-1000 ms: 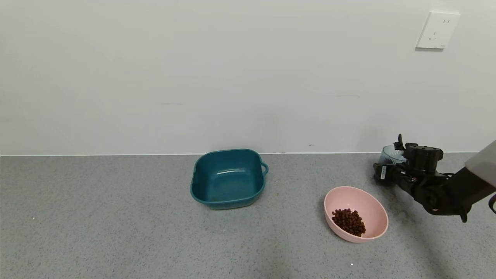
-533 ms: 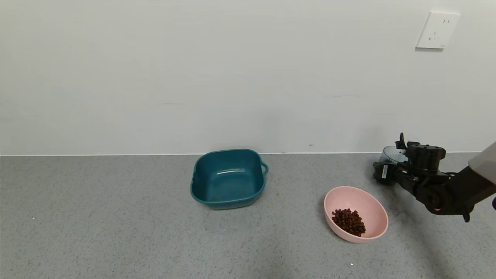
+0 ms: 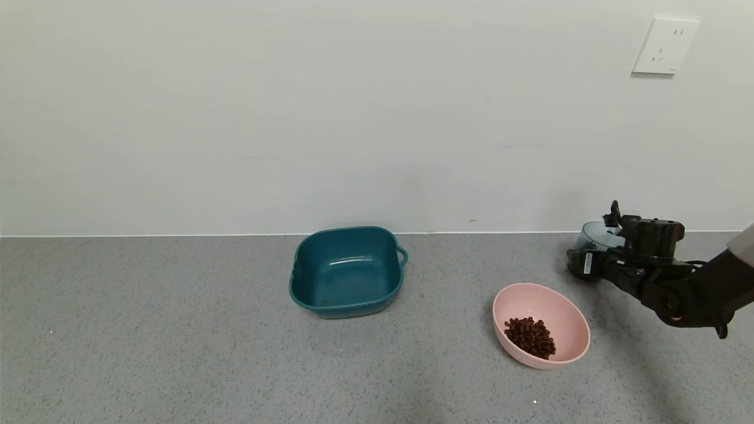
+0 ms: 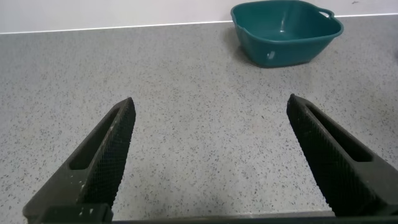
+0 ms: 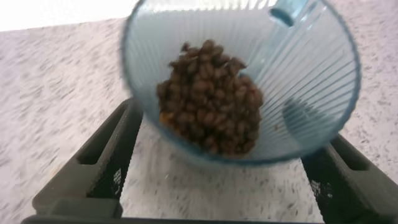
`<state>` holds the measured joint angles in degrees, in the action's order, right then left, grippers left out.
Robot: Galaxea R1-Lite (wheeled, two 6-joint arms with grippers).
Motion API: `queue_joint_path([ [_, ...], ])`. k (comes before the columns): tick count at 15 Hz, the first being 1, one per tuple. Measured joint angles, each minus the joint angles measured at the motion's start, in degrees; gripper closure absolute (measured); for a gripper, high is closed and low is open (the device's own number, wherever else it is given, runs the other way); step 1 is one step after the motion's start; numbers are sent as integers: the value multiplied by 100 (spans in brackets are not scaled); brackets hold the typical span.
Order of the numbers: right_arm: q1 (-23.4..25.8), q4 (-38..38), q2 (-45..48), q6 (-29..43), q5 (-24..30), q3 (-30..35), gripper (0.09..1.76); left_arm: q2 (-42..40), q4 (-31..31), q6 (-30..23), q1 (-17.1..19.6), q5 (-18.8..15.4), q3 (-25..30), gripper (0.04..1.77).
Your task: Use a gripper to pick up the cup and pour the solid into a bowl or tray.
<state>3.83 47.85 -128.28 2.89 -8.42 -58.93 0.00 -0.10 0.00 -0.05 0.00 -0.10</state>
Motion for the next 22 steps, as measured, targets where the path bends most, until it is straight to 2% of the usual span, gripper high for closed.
queue_joint_path([
  [6,60,-361,621,-37,407,422,16,0,0,0,-2,0,0,6],
  [8,71,-361,890,-273,427,640,15,0,0,0,0,0,0,6],
  [11,71,-364,1342,-512,466,1031,15,0,0,0,0,0,0,6],
  [17,77,-422,2494,-617,1037,1998,15,0,0,0,2,0,0,6],
  [19,107,-733,2983,-657,1280,2252,15,0,0,0,0,0,0,6],
  [22,162,-1643,3901,-691,1613,2476,15,0,0,0,0,0,0,6],
])
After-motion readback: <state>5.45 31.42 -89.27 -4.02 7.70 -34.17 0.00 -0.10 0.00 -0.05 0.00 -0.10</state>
